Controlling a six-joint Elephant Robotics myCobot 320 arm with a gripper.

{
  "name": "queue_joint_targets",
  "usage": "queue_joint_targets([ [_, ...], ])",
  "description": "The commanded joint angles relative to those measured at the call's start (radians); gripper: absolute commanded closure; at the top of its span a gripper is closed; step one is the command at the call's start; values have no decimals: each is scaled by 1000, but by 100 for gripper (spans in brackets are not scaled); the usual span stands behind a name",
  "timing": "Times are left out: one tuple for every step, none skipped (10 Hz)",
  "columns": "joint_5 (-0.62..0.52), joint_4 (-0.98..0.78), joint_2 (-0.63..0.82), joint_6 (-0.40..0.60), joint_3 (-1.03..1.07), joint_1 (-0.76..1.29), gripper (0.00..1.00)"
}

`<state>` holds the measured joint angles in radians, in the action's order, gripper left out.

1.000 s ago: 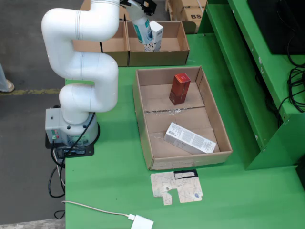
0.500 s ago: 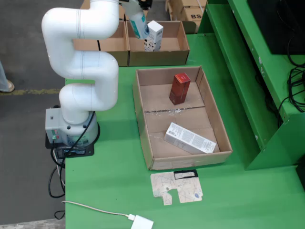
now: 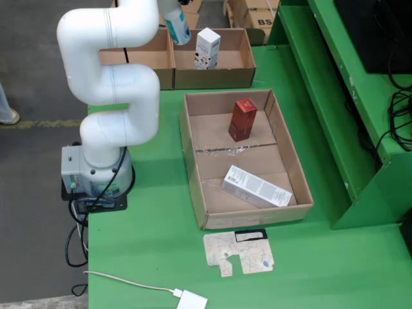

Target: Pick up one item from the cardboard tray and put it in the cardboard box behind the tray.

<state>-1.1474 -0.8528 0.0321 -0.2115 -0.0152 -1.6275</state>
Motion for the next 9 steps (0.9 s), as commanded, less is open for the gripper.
queue_joint_targets([
  [40,-30,-11,-82,15,-176,100],
  [45,-40,-18,-102,15,-212,100],
  [45,-40,-18,-102,15,-212,100],
  [63,-73,-22,-149,15,-314,100],
  [63,-73,-22,-149,15,-314,100],
  [61,-92,-22,-163,15,-346,100],
  [61,-92,-22,-163,15,-346,100],
  [65,-121,-38,-210,15,-428,100],
  [65,-121,-38,-210,15,-428,100],
])
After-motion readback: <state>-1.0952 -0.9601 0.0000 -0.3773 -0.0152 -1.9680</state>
